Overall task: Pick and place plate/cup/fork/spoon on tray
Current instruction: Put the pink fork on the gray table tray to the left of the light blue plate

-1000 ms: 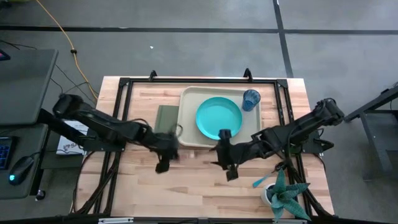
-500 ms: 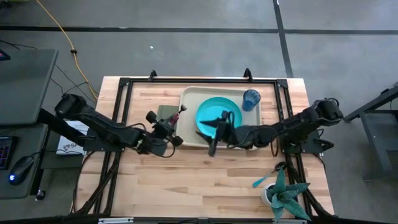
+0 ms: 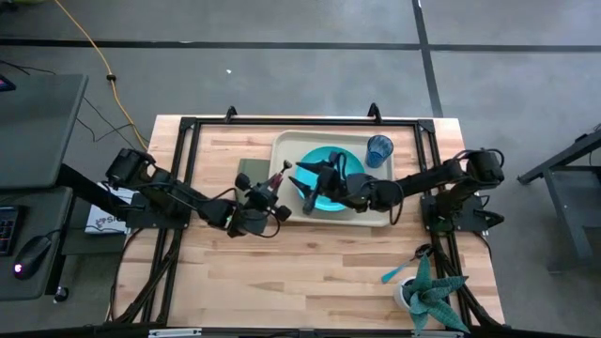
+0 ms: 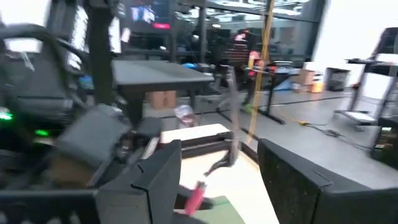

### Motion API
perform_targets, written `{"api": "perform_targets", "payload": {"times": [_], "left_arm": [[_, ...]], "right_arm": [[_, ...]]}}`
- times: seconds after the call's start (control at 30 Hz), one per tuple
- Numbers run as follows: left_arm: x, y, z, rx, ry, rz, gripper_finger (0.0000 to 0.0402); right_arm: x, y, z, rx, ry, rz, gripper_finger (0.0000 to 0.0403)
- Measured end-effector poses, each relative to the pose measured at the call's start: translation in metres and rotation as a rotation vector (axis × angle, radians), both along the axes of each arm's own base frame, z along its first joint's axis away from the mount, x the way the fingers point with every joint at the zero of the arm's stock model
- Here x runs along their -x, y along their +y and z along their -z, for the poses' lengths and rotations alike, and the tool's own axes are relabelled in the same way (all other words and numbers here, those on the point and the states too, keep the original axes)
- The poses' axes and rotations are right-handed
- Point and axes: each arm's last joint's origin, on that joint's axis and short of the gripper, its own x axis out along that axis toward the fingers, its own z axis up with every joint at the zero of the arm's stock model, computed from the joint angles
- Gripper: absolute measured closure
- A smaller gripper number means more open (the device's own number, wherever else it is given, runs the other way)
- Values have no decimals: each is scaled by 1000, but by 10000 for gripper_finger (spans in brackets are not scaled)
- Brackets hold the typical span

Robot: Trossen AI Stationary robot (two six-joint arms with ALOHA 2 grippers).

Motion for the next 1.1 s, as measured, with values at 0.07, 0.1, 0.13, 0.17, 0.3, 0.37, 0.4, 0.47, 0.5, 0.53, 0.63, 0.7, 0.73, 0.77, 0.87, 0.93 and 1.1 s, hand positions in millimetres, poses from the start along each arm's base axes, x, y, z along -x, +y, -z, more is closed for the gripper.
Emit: {"api": "perform_targets", "payload": {"times": [0.07, 0.1, 0.13, 0.17, 0.3, 0.37, 0.4, 0.47, 0.5, 0.53, 0.63, 0.7, 0.73, 0.77, 0.87, 0.93, 1.1], "left_arm": [[0, -1, 0, 2, -6, 3, 382], [0, -1, 0, 5, -11, 5, 382], [0, -2, 0, 7, -14, 9, 382], [0, -3, -1, 9, -24, 12, 382], [-1, -4, -2, 20, -37, 35, 382], [-2, -4, -2, 28, -43, 43, 382], [-2, -3, -2, 37, -51, 46, 382], [-3, -1, -2, 52, -54, 62, 382], [-3, 0, -2, 56, -53, 69, 382], [-4, 1, -2, 60, -53, 73, 382], [-4, 2, -1, 66, -51, 81, 382], [-4, 3, -1, 70, -51, 85, 382], [-4, 3, -1, 71, -51, 87, 382], [-4, 3, -1, 71, -51, 88, 382], [-4, 3, -1, 71, -51, 87, 379], [-4, 3, -1, 69, -48, 86, 371], [-3, 2, -7, 16, 37, 106, 329]], "right_arm": [[-1, -1, -1, 20, 7, 42, 199], [-2, -3, -2, 26, 7, 64, 199], [-2, -4, -3, 24, 1, 78, 199], [-2, -6, -4, 21, -2, 86, 199], [-3, -12, -5, -3, -34, 60, 199], [-3, -15, -4, -33, -42, 25, 199], [-4, -16, -4, -39, -45, 19, 199], [-4, -18, -5, -40, -49, 19, 199], [-4, -19, -5, -40, -47, 22, 199], [-4, -20, -4, -40, -45, 24, 201], [-4, -23, -5, -40, -46, 31, 225], [-4, -25, -4, -40, -45, 35, 260], [-4, -25, -4, -39, -44, 33, 283], [-4, -26, -4, -39, -40, 32, 310], [-4, -27, -3, -34, -25, 18, 385], [-4, -27, -2, -30, -21, 30, 386], [0, -28, -8, 6, -1, 54, 398]]}}
